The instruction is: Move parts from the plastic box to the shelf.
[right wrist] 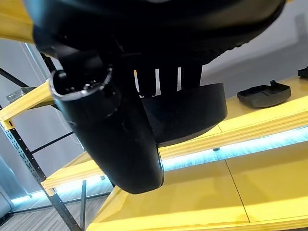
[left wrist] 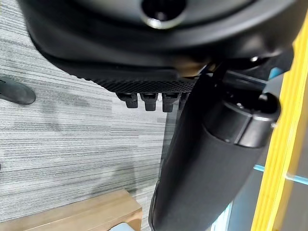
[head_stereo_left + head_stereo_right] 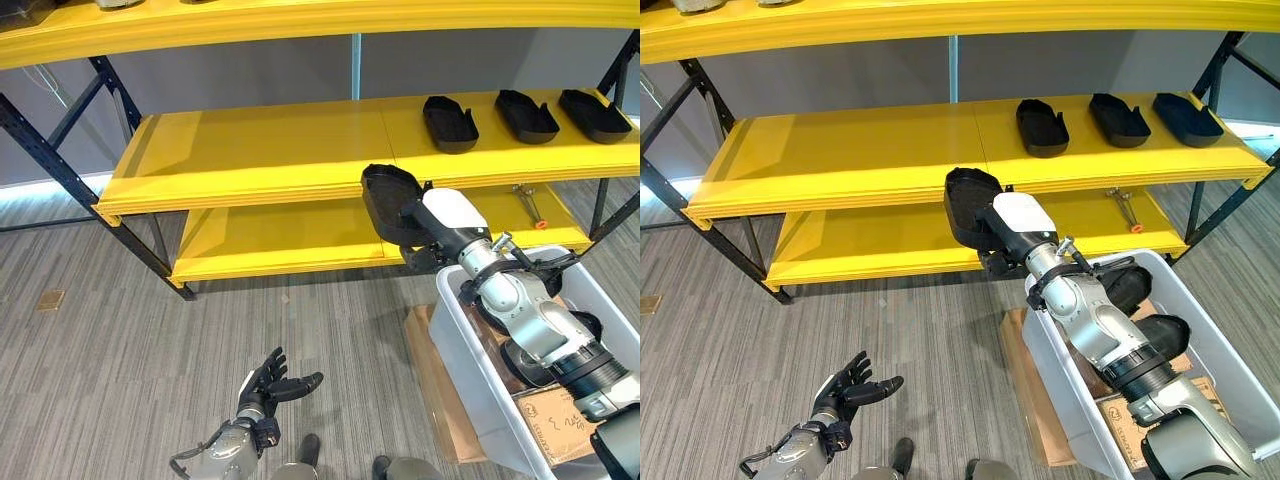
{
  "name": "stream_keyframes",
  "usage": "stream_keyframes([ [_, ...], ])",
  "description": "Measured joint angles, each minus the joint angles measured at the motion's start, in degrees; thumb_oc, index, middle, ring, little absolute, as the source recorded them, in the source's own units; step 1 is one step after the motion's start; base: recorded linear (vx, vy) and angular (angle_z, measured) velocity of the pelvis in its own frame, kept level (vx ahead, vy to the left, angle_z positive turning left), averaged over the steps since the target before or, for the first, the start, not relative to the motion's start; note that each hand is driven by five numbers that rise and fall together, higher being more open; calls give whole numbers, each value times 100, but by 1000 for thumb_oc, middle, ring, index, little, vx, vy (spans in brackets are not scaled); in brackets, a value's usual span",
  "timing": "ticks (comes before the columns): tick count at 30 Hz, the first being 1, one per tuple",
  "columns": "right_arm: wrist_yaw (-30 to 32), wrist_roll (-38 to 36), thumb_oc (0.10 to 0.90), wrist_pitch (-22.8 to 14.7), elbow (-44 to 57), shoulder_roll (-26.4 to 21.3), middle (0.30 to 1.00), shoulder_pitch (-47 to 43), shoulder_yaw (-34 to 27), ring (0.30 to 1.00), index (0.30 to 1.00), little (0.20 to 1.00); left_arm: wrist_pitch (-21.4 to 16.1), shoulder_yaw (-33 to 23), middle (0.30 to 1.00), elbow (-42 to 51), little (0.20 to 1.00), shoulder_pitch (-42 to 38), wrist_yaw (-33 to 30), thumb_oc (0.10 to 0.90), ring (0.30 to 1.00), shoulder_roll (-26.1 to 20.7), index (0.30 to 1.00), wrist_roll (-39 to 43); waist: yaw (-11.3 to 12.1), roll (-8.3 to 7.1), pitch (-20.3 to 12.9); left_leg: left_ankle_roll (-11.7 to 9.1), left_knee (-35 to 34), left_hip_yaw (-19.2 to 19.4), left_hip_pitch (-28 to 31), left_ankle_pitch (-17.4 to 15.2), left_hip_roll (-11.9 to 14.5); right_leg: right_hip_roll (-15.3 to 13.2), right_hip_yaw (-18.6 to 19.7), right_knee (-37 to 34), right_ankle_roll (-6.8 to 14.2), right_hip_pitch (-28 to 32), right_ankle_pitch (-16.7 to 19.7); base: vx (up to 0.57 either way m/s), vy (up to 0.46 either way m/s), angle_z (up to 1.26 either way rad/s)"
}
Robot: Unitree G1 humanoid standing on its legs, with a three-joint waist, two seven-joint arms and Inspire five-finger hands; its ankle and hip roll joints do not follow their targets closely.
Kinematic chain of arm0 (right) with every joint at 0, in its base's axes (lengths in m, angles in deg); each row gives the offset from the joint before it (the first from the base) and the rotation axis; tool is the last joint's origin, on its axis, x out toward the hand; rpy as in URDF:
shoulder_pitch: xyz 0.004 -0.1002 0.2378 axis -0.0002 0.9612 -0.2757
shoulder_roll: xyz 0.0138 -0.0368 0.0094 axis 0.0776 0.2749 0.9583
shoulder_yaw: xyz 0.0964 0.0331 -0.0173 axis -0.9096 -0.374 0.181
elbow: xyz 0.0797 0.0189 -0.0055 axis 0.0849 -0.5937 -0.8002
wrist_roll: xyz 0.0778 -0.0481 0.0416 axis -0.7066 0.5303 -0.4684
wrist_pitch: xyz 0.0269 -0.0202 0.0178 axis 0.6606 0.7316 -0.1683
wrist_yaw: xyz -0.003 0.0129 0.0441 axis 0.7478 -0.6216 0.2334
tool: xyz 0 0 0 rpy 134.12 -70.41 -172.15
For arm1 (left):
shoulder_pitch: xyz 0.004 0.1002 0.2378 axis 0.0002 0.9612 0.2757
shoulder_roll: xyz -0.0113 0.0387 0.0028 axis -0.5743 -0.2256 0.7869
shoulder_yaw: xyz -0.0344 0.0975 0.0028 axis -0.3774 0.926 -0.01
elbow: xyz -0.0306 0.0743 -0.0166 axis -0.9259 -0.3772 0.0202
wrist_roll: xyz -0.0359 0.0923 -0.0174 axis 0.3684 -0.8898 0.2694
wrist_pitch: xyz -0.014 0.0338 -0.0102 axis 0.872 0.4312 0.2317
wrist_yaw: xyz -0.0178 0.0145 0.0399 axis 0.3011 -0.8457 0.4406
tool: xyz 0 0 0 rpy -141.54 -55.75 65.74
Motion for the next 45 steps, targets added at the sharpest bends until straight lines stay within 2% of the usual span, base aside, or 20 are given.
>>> stream_keyframes([
  [4, -6, -51, 400, -10, -1, -19, 300, 0, 0, 300, 300, 300, 0, -1, 1000, -3, 1000, 75, -28, 900, 1000, 5, 1000, 24, 90, 52, -41, -44, -24, -118, -62, 36, 97, 80, -150, -22, -61, -2, -1, 10, -127, 21],
  [7, -6, -95, 400, -14, -4, -27, 300, 0, 2, 300, 300, 300, 1, 2, 1000, -4, 1000, 123, -86, 900, 1000, 38, 1000, 30, 107, 102, -78, -53, -79, -234, -129, 89, 180, 129, -299, -10, -185, -49, 20, 19, -72, 22],
  [8, -5, -96, 400, -17, -4, -28, 300, 0, 1, 300, 300, 300, 1, 5, 1000, -4, 1000, 151, -99, 900, 1000, 56, 1000, 30, 115, 118, -88, 69, -125, -259, -153, 86, 213, 159, -354, 11, -231, -81, 15, 29, -52, 13],
  [11, -4, -96, 400, -15, -4, -25, 300, 0, 0, 300, 300, 300, 1, 9, 1000, -4, 1000, 176, -100, 900, 1000, 99, 1000, 30, 140, 139, -107, 213, -141, -178, -205, -7, 280, 183, -410, -32, -350, -144, 62, 21, -20, 4],
  [12, -5, -97, 400, -15, -22, -19, 300, 1, 1, 300, 300, 300, 3, 35, 1000, -5, 1000, 168, -101, 900, 1000, 102, 1000, 31, 134, 133, -107, 308, -84, -69, -250, -86, 298, 151, -485, -95, -410, -133, 97, 35, 10, 12],
  [13, -4, -97, 400, -5, -39, -23, 300, 1, 1, 300, 300, 300, 3, 73, 1000, -5, 1000, 157, -91, 900, 1000, 99, 1000, 32, 102, 114, -112, 316, 113, -40, -305, -103, 266, 75, -530, -128, -451, -132, 118, 26, 12, 11],
  [16, -2, -96, 400, 12, -40, -36, 300, 1, 1, 300, 300, 300, 3, 125, 1000, -7, 1000, 132, -90, 900, 1000, 104, 1000, 31, 44, 108, -117, 179, 304, 99, -194, -194, 284, 11, -528, -106, -450, -140, 123, 27, 18, 8],
  [18, -1, -94, 400, 66, -41, -40, 300, 0, 1, 300, 300, 300, 0, 111, 1000, 6, 1000, 51, -111, 900, 1000, 114, 1000, 34, 75, 98, -124, 4, 162, 163, -145, -82, 274, 6, -476, -85, -325, -182, 159, 36, 24, 3],
  [19, -1, -95, 400, 66, -41, -27, 300, -1, 1, 300, 300, 300, 0, 111, 1000, 7, 1000, 47, -113, 900, 1000, 114, 1000, 35, 84, 95, -127, -20, 146, 173, -143, -65, 273, 2, -456, -106, -293, -181, 169, 30, 30, -5],
  [25, -2, -95, 400, 37, -41, 88, 300, 0, 4, 300, 300, 300, 0, 91, 1000, 5, 1000, 104, -128, 900, 1000, 108, 1000, 35, 97, 94, -128, -58, -35, 262, -83, -39, 254, -45, -357, -118, -156, -229, 176, 12, 12, -1],
  [32, -59, -97, 400, 33, -41, 65, 300, -57, 46, 300, 300, 300, 0, 44, 1000, 6, 1000, 124, -133, 900, 1000, 109, 1000, 36, 96, 91, -130, -55, -18, 336, -85, -35, 303, 30, -270, 4, -175, -329, 162, 2, -83, -8],
  [34, -112, -125, 400, 30, -42, -70, 300, -98, 152, 300, 300, 300, -1, -27, 1000, 1, 1000, 117, -151, 900, 1000, 110, 1000, 44, 166, 73, -131, -52, 130, 364, -122, -21, 312, 108, -245, 107, -186, -358, 70, -44, -110, -10],
  [36, -126, -217, 400, 29, -69, -189, 300, -99, 246, 300, 300, 300, -11, -71, 1000, -3, 1000, 120, -205, 900, 1000, 103, 1000, 50, 258, 19, -116, -61, 517, 345, -294, -2, 245, 101, -224, 169, -219, -368, 58, -103, -87, 1],
  [38, -147, -222, 400, 28, -117, -270, 300, -95, 280, 300, 300, 300, -13, -129, 1000, -45, 1000, -9, -225, 900, 1000, 68, 1000, 51, 297, -95, -61, -164, 1081, 211, -596, 115, 124, -13, -300, 141, -340, -339, 67, -37, -58, 27],
  [40, -162, -221, 400, 19, -225, -291, 300, -99, 298, 300, 300, 300, -14, -127, 1000, -70, 1000, -24, -239, 900, 1000, 29, 1000, 51, 396, -167, -13, -140, 1531, 227, -805, 291, 34, -4, -415, 103, -419, -216, 39, 45, -54, 34],
  [41, -160, -220, 400, 21, -226, -286, 300, -113, 299, 300, 300, 300, -20, -123, 1000, -68, 1000, -19, -236, 900, 1000, 10, 1000, 52, 411, -199, 48, -142, 1869, 206, -1051, 75, -90, 10, -445, 83, -512, -177, 69, 44, -18, 19],
  [43, -159, -221, 400, -18, -223, -229, 300, -134, 320, 300, 300, 300, -5, -124, 1000, -67, 1000, 41, -236, 900, 1000, -14, 1000, 51, 534, -222, 129, -7, 1850, 242, -1133, -62, -344, 47, -426, -29, -521, -155, 135, 90, -11, -16],
  [45, -160, -220, 400, -31, -219, -198, 300, -121, 364, 300, 300, 300, -5, -131, 1000, -70, 1000, 114, -235, 900, 1000, -41, 1000, 49, 551, -209, 141, -11, 1724, 353, -1188, -59, -414, 165, -427, -143, -547, -92, 132, 130, -4, -4],
])
